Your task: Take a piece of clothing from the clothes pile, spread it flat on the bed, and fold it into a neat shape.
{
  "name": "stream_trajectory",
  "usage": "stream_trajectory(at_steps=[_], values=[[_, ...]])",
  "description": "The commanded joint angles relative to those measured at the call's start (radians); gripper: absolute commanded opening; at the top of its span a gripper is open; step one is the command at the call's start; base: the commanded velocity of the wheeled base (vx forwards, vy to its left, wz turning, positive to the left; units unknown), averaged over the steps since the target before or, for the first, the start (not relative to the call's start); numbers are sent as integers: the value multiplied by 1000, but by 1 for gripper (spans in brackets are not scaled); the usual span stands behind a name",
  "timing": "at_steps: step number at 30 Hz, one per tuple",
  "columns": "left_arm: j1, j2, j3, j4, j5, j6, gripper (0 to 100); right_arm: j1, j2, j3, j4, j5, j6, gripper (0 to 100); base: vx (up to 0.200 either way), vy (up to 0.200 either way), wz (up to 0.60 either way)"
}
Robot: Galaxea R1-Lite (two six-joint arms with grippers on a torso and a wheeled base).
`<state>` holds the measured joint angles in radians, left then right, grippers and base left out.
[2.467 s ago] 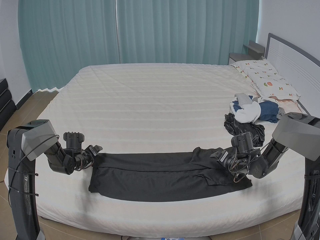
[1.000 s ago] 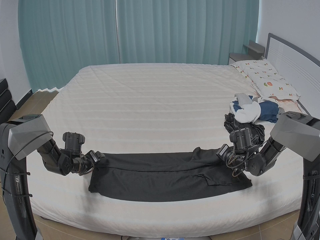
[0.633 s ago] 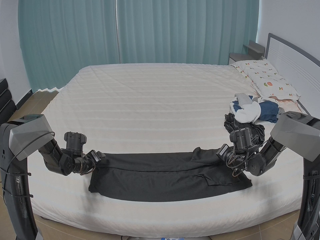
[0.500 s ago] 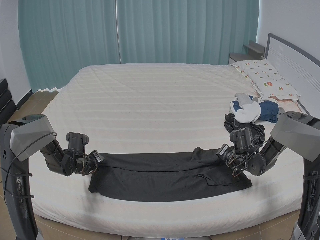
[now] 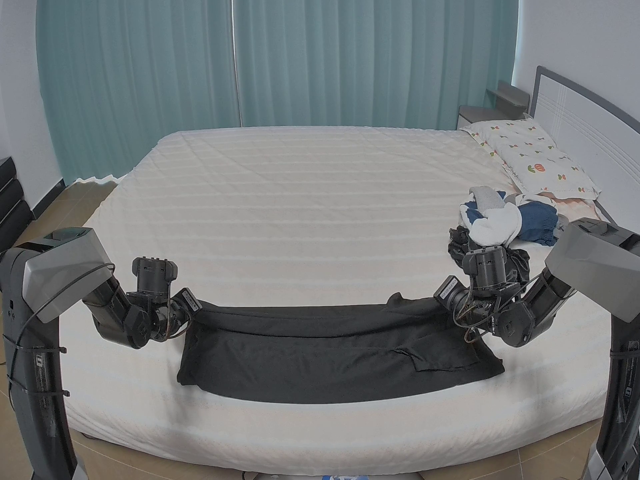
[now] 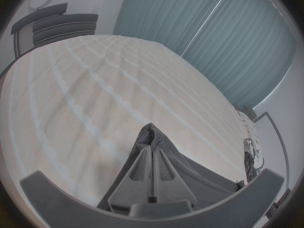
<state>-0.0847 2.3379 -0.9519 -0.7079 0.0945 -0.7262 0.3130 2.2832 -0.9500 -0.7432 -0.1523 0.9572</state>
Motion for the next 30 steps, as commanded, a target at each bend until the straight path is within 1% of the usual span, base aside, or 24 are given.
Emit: stream_trajectory(at_steps=[1, 3, 6, 9, 15, 17, 21, 25, 27, 29, 30], values=[[-1, -3, -2, -24, 5, -10, 0, -3, -5, -6, -53, -3, -3, 0, 0, 0, 0], [0, -3, -5, -94, 8, -55, 0, -11, 1, -6, -165, -7, -11, 0, 0, 0, 0], [2, 1, 2, -186, 11, -99, 0, -28, -5, 7, -237, -9, -15, 0, 0, 0, 0], [5, 18, 5, -254, 11, -110, 0, -31, 2, 27, -249, -9, -17, 0, 0, 0, 0], [8, 35, 21, -248, 10, -95, 0, -31, 9, 83, -245, 5, -28, 0, 0, 0, 0], [8, 34, 48, -239, 2, -65, 0, -29, 4, 102, -234, 7, -45, 0, 0, 0, 0], [8, 24, 102, -208, -1, 40, 0, -31, -2, 145, -234, 13, -94, 0, 0, 0, 0], [10, 5, 122, -200, -1, 77, 0, -26, -4, 177, -232, 31, -104, 0, 0, 0, 0], [14, -5, 134, -188, -1, 108, 0, -26, 1, 185, -232, 36, -114, 0, 0, 0, 0], [19, -18, 159, -157, -2, 166, 0, -26, 18, 191, -231, 42, -132, 0, 0, 0, 0], [17, -17, 163, -153, -2, 175, 0, -28, 25, 192, -231, 42, -135, 0, 0, 0, 0]])
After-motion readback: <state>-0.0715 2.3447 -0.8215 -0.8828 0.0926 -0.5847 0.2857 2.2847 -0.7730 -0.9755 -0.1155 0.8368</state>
